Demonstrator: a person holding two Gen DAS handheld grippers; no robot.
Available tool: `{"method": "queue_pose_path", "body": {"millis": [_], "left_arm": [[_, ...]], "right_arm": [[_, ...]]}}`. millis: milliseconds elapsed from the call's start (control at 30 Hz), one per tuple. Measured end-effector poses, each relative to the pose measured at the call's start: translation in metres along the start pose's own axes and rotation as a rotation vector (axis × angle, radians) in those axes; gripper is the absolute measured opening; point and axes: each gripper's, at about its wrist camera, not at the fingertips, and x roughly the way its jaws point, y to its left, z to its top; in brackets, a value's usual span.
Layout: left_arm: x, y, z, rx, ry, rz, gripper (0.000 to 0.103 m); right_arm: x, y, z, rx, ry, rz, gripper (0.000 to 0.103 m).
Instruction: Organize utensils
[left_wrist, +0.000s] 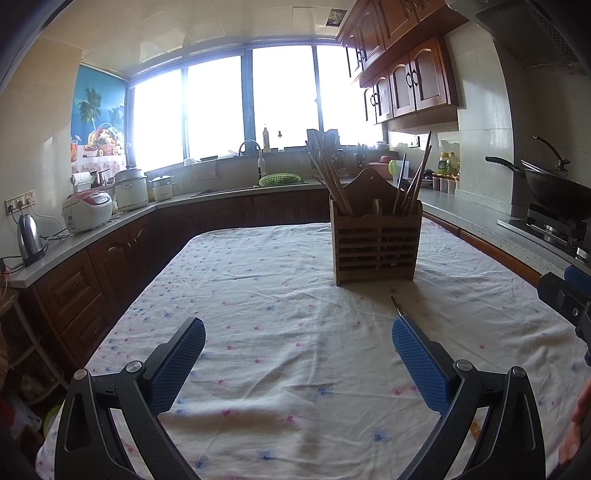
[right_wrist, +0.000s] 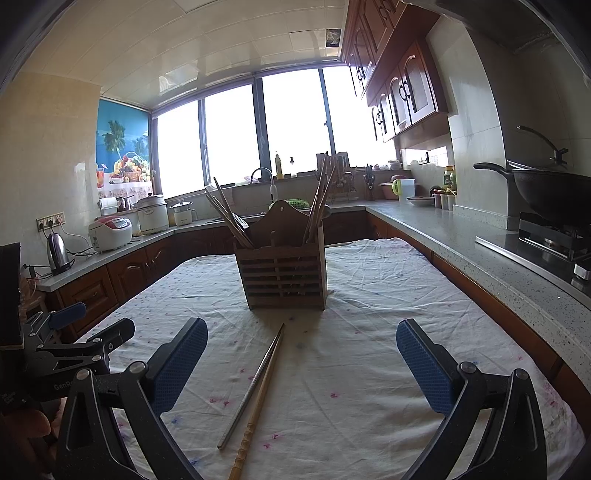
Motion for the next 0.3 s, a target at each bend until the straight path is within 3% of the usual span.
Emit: {"method": "queue_pose_path", "body": {"millis": [300], "left_arm": [[0.0049,0.0,0.0075,-0.013,0.038,-0.027,0.102]], "right_arm": [[0.0097,-0.0043,0.0028,0.005,0.024,0.004,0.103]]}}
